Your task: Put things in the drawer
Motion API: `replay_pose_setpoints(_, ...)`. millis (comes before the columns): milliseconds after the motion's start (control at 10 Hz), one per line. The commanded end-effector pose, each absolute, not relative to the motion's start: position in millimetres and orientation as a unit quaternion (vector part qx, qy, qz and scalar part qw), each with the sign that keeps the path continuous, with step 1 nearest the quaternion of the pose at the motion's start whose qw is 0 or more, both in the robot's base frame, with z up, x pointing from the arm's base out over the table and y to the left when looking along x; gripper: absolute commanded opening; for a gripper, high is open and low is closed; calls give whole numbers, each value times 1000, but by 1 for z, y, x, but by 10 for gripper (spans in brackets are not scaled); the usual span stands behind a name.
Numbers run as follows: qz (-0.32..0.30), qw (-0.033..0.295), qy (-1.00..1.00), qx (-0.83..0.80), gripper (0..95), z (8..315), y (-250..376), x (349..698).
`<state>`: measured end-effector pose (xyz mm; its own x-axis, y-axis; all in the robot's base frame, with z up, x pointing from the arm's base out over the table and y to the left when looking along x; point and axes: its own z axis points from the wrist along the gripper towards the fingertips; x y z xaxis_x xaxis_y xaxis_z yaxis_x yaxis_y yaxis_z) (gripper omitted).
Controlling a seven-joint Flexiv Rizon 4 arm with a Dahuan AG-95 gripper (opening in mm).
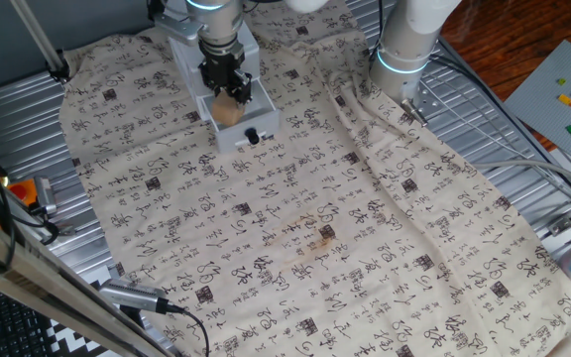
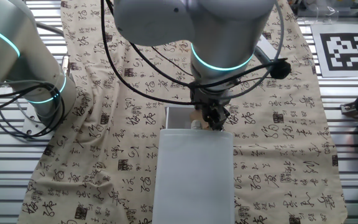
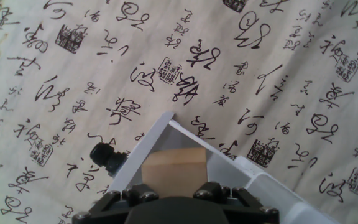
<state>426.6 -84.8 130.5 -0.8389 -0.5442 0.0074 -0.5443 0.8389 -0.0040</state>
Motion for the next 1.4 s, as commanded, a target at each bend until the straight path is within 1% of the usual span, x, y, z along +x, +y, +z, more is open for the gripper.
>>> replay_pose_setpoints(100,3,2,-958,288,570,128,-85,428)
replay_pose_setpoints(200,1,-4,-955,297,570,126,-85,429)
replay_pose_setpoints(300,2,-3,-954,300,760,126,-85,429)
replay_pose_setpoints(400,1,-3,-954,298,570,127,-85,428)
replay_pose_setpoints(500,-6,-5,-955,297,570,132,-81,430)
replay_pose_setpoints(600,0,-2,-958,286,380,139,-71,431)
replay_pose_setpoints(700,-1,1,-964,267,0,146,-56,433)
replay_pose_setpoints(900,-7,-5,-968,250,0,141,-29,433)
replay_pose_setpoints(1000,-8,1,-965,264,0,134,-15,434)
replay_pose_setpoints(1100,-9,12,-957,288,0,128,-10,434)
replay_pose_setpoints(1400,-12,11,-949,315,0,107,-5,436)
